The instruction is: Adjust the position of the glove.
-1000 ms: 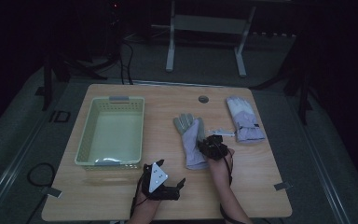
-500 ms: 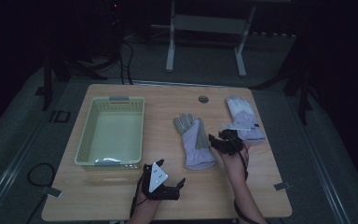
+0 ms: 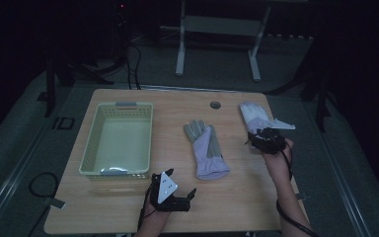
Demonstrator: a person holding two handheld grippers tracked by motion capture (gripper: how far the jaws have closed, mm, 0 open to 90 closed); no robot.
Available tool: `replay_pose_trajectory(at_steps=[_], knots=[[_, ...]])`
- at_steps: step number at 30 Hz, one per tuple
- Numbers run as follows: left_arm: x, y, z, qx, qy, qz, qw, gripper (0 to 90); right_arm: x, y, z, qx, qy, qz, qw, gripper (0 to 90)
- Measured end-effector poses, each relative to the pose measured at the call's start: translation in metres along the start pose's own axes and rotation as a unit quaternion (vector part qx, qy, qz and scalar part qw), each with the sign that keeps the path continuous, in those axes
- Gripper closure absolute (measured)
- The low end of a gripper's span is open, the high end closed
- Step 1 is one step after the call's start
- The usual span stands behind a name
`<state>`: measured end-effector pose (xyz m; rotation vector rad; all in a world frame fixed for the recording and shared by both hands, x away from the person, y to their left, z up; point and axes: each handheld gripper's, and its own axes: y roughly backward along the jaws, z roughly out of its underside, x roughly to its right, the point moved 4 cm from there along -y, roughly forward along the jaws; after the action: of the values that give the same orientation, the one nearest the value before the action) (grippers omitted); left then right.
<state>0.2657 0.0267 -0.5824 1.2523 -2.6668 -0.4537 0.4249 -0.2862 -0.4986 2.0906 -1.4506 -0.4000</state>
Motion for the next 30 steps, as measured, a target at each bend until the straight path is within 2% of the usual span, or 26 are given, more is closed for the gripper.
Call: replay_pose_trajectory(at_steps=[1,3,9,13,19,22,25,28,30], knots=[[0.0,0.0,0.0,0.0,0.0,0.0,1.0,0.7,0.0,0.0,0.0,0.0,0.0,0.0,1.0,56.5],[0.0,0.0,0.0,0.0,0.002,-0.003,1.0,0.7,0.015,0.0,-0.002,-0.001,0.004,0.004,1.0,56.5],[-0.001,0.0,0.0,0.002,0.004,-0.007,1.0,0.7,0.038,-0.01,-0.006,-0.018,-0.004,0.011,0.9998,55.9],[-0.001,0.0,0.0,0.002,0.004,-0.008,1.0,0.7,0.047,-0.024,-0.008,-0.033,-0.015,0.009,0.9993,55.7],[-0.001,0.001,0.0,0.003,0.002,-0.007,1.0,0.7,0.063,-0.043,-0.018,-0.04,-0.038,0.009,0.9984,51.1],[0.0,0.001,0.0,0.003,-0.002,-0.008,1.0,0.7,0.069,-0.054,-0.021,-0.056,-0.047,0.018,0.9971,48.7],[0.0,0.001,0.0,0.004,-0.004,-0.009,0.9999,0.7,0.073,-0.063,-0.023,-0.067,-0.045,0.027,0.9964,46.5],[0.0,0.001,0.0,0.004,-0.003,-0.009,0.9999,0.7,0.078,-0.069,-0.025,-0.07,-0.052,0.031,0.9957,46.6],[0.0,0.001,0.0,0.004,-0.003,-0.01,0.9999,0.7,0.082,-0.073,-0.026,-0.069,-0.056,0.031,0.9956,51.2]])
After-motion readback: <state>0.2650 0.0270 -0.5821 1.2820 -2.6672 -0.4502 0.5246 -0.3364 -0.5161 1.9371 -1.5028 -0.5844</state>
